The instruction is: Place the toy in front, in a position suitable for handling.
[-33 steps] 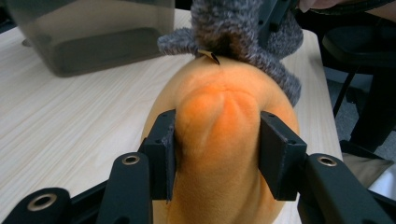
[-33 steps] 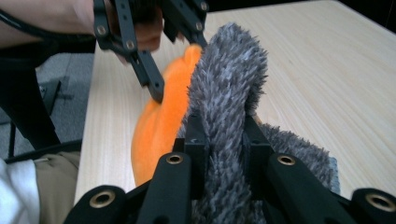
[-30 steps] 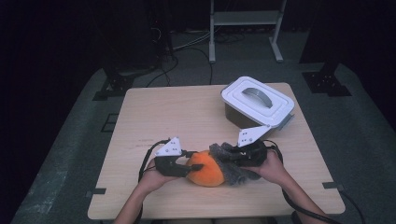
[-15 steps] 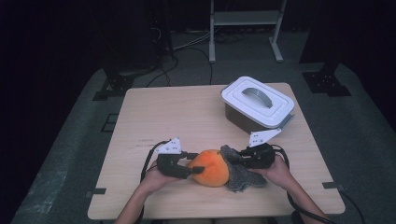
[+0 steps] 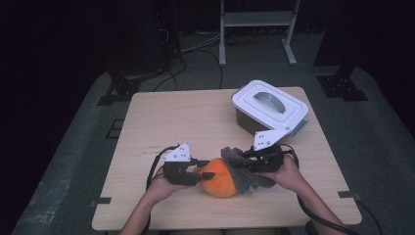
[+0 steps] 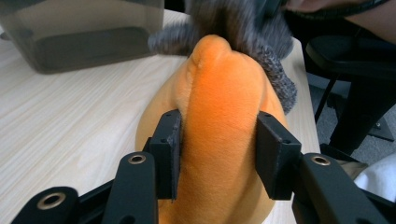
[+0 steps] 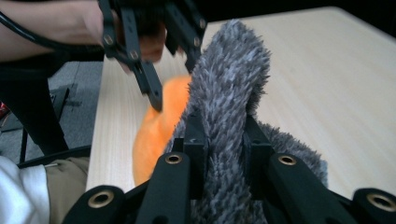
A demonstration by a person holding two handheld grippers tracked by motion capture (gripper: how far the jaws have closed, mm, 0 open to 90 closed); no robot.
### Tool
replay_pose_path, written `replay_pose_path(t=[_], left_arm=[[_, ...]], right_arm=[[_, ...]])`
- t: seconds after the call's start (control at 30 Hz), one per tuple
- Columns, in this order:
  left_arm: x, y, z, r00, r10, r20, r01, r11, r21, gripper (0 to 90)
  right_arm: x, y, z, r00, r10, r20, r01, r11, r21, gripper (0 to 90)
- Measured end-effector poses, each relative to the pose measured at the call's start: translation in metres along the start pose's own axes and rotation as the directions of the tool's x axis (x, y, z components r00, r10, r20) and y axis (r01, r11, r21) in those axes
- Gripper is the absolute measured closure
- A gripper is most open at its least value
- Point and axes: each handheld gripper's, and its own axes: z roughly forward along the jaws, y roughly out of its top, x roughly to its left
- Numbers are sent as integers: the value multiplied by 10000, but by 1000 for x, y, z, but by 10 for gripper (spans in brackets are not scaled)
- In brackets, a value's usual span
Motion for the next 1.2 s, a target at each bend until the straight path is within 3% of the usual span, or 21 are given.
replay_pose_path(t=[0.03, 0.07, 0.17, 0.2, 0.23, 0.3, 0.37, 0.43, 0.57, 0.6, 0.63, 0.7, 0.8, 0.9, 1.0, 1.03, 1.07, 1.1, 1.17, 1.2], left_arm=[[1, -3, 0, 10000, -75, -41, 76, 9999, 97, 505], [1, -3, 0, 10000, -75, -41, 76, 9999, 97, 461], [6, -8, 4, 9976, -659, -203, 660, 9978, 61, 255], [6, -8, 4, 9976, -659, -203, 660, 9978, 61, 228], [7, -12, 11, 9960, -886, 74, 884, 9958, 236, 229], [6, -11, 12, 9964, -808, 252, 805, 9967, 133, 305], [4, -6, 11, 9981, -611, 108, 611, 9981, 49, 425], [3, -3, 10, 9981, -608, 82, 608, 9982, 16, 454], [-1, 3, 8, 9988, -491, -38, 490, 9988, -54, 498], [-1, 3, 8, 9988, -491, -38, 490, 9988, -54, 500], [-2, 4, 7, 9989, -472, -53, 471, 9988, -147, 502], [-2, 4, 4, 9991, -401, -130, 399, 9990, -181, 503], [-1, 1, 3, 9989, -445, -148, 442, 9988, -185, 440], [2, -3, 6, 9968, -790, -141, 784, 9962, -379, 247], [7, -8, 12, 9942, -1080, -8, 1079, 9940, -177, 154], [7, -8, 12, 9942, -1080, -8, 1079, 9940, -177, 178], [7, -9, 13, 9933, -1153, 117, 1155, 9931, -191, 266], [6, -9, 13, 9947, -1020, 133, 1023, 9945, -223, 266], [2, -1, 10, 9979, -648, 31, 648, 9976, -225, 407], [2, -1, 10, 9979, -648, 31, 648, 9976, -225, 423]], right_arm=[[-4, -11, 9, 9998, 197, -54, -196, 9998, 63, 757], [-4, -11, 9, 9998, 197, -54, -196, 9998, 63, 757], [-13, -34, 12, 9971, 755, 63, -755, 9971, 3, 756], [-13, -34, 12, 9971, 755, 63, -755, 9971, 3, 756], [-17, -43, 8, 9941, 1084, 100, -1083, 9941, -107, 755], [-18, -47, 6, 9939, 1090, 187, -1092, 9940, 80, 754], [-17, -48, 0, 9930, 1165, 197, -1167, 9931, 106, 754], [-15, -46, -3, 9935, 1106, 260, -1108, 9938, 73, 754], [0, -15, -18, 9992, 239, 309, -221, 9982, -564, 754], [0, -15, -18, 9992, 239, 309, -221, 9982, -564, 754], [6, -3, -15, 9988, -247, 433, 262, 9990, -363, 754], [6, -2, -7, 9986, -321, 428, 327, 9994, -132, 754], [1, -12, 0, 9994, -80, 327, 81, 10000, -50, 754], [-8, -33, 7, 9985, 311, 459, -326, 9989, 333, 752], [-11, -43, 6, 9974, 492, 517, -519, 9973, 513, 750], [-11, -43, 6, 9974, 492, 517, -519, 9973, 513, 750], [-12, -47, 5, 9967, 628, 514, -659, 9959, 624, 749], [-12, -47, 5, 9967, 628, 514, -659, 9959, 624, 749], [-11, -42, -5, 9970, 630, 442, -648, 9972, 383, 749], [-11, -42, -5, 9970, 630, 442, -648, 9972, 383, 749]])
